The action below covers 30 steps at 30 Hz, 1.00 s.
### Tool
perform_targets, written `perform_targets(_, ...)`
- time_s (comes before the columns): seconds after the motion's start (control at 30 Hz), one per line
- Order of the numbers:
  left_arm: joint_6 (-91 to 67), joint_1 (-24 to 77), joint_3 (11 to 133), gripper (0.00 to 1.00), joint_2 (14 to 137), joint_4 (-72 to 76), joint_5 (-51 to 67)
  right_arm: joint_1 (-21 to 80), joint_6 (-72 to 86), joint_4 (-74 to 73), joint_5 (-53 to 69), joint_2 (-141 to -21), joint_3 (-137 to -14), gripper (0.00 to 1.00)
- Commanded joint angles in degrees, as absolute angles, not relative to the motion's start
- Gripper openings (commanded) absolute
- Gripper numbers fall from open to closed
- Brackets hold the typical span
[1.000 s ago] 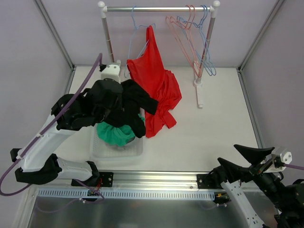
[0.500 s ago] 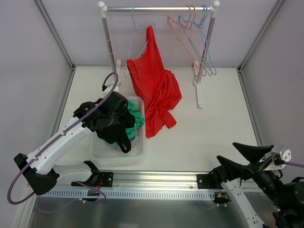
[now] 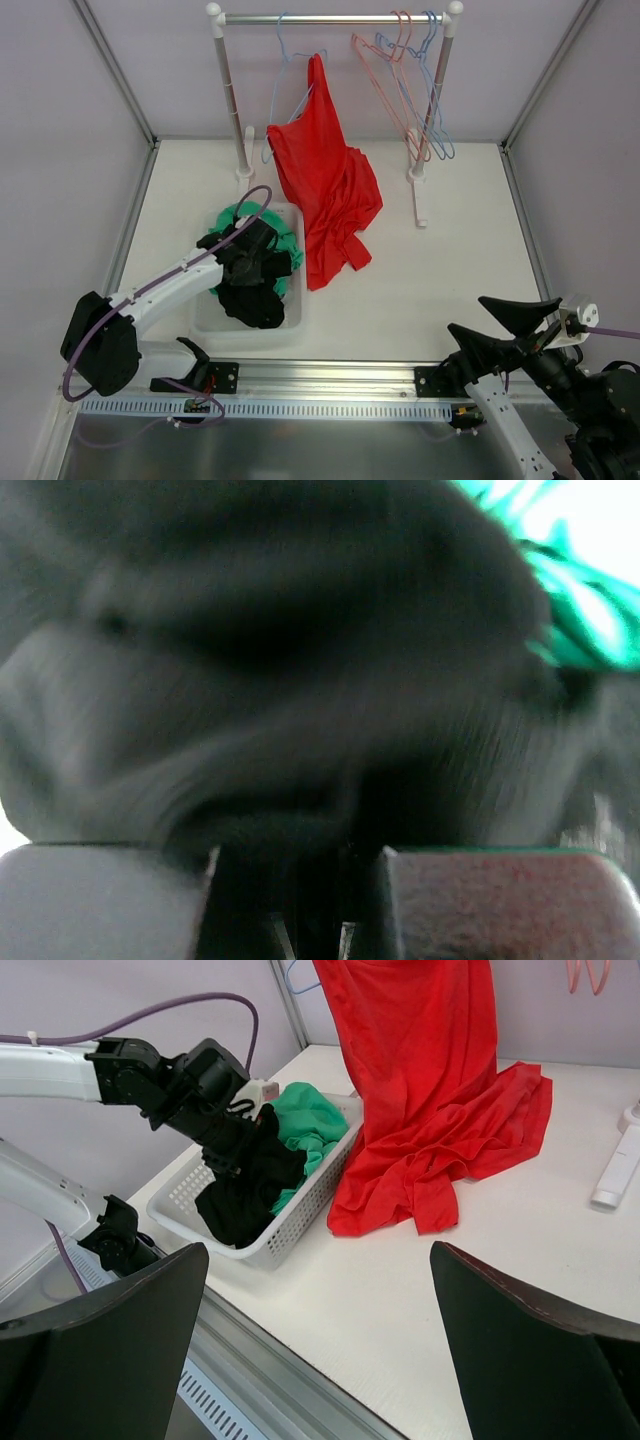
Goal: Remove the tank top from the hanger
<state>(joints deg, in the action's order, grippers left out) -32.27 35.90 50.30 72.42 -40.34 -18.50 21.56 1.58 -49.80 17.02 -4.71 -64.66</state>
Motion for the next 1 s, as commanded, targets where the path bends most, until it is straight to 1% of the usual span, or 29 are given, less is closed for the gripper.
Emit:
perform_targets(0.0, -36.1, 35.6, 45.7, 0.00, 74.9, -33.9, -14.7, 21.3, 3.1, -46.0, 18.5, -5.3, -63.9, 0.99)
perform_targets(0.13, -36.8, 35.5, 43.9, 0.00, 80.8, -31.5, -13.7, 21.3, 3.9, -45.2, 19.4, -4.9, -62.8, 0.99)
perform_targets(0.2, -36.7, 35.6, 43.8, 0.00, 81.6, -30.9, -13.3, 21.3, 3.9, -45.2, 19.6, -4.9, -62.8, 0.99)
perform_targets(0.3, -36.5, 35.6, 43.5, 0.00, 79.8, -30.9, -13.4, 21.4, 3.8, -45.3, 19.7, -4.8, -63.1, 0.99)
perform_targets(0.33, -36.3, 35.6, 43.5, 0.00, 77.3, -31.2, -13.4, 21.3, 3.8, -45.3, 19.7, -4.8, -63.2, 0.99)
perform_targets(0.37, -36.1, 35.5, 43.5, 0.02, 75.7, -31.5, -13.5, 21.3, 3.8, -45.3, 19.7, -4.7, -63.3, 0.99)
perform_targets(0.4, -35.9, 35.6, 44.0, 0.17, 74.0, -32.1, -13.7, 21.3, 3.8, -45.2, 19.8, -4.8, -63.5, 0.99)
perform_targets(0.47, -35.5, 35.5, 45.3, 0.27, 69.4, -35.5, -14.6, 21.3, 3.8, -45.3, 19.9, -5.0, -63.5, 1.00)
perform_targets(0.5, -35.2, 35.5, 47.3, 0.42, 68.2, -36.9, -16.2, 21.4, 4.0, -45.2, 20.0, -5.2, -63.5, 0.99)
perform_targets(0.53, -35.2, 35.5, 48.6, 0.51, 66.3, -38.7, -17.2, 21.3, 4.0, -45.1, 20.0, -5.3, -63.5, 1.00)
perform_targets(0.6, -34.8, 35.5, 52.4, 0.63, 64.7, -44.4, -20.5, 21.3, 4.1, -44.9, 20.2, -5.4, -63.5, 0.99)
perform_targets(0.7, -34.3, 35.5, 57.9, 0.73, 61.3, -50.7, -22.8, 21.4, 4.3, -44.6, 20.1, -5.4, -63.5, 0.99)
perform_targets(0.73, -34.0, 35.5, 59.3, 0.81, 60.5, -51.8, -23.7, 21.3, 4.3, -44.6, 20.0, -5.4, -63.5, 0.99)
perform_targets(0.77, -33.7, 35.5, 60.6, 0.86, 59.7, -53.0, -24.3, 21.3, 4.1, -44.4, 20.0, -5.6, -63.4, 1.00)
perform_targets(0.8, -33.4, 35.4, 63.5, 0.95, 58.3, -55.0, -24.9, 21.3, 4.0, -44.3, 19.8, -5.9, -63.4, 1.00)
perform_targets(0.83, -32.9, 35.4, 64.9, 0.99, 57.7, -55.9, -26.4, 21.4, 3.8, -44.3, 19.7, -6.2, -63.4, 0.99)
perform_targets(0.87, -32.6, 35.4, 66.3, 0.99, 57.3, -56.7, -27.2, 21.4, 3.6, -44.4, 19.7, -6.8, -63.4, 0.99)
perform_targets(0.97, -31.0, 31.1, 71.5, 0.99, 57.3, -58.5, -29.1, 21.3, 2.7, -46.6, 17.3, -10.4, -64.3, 0.99)
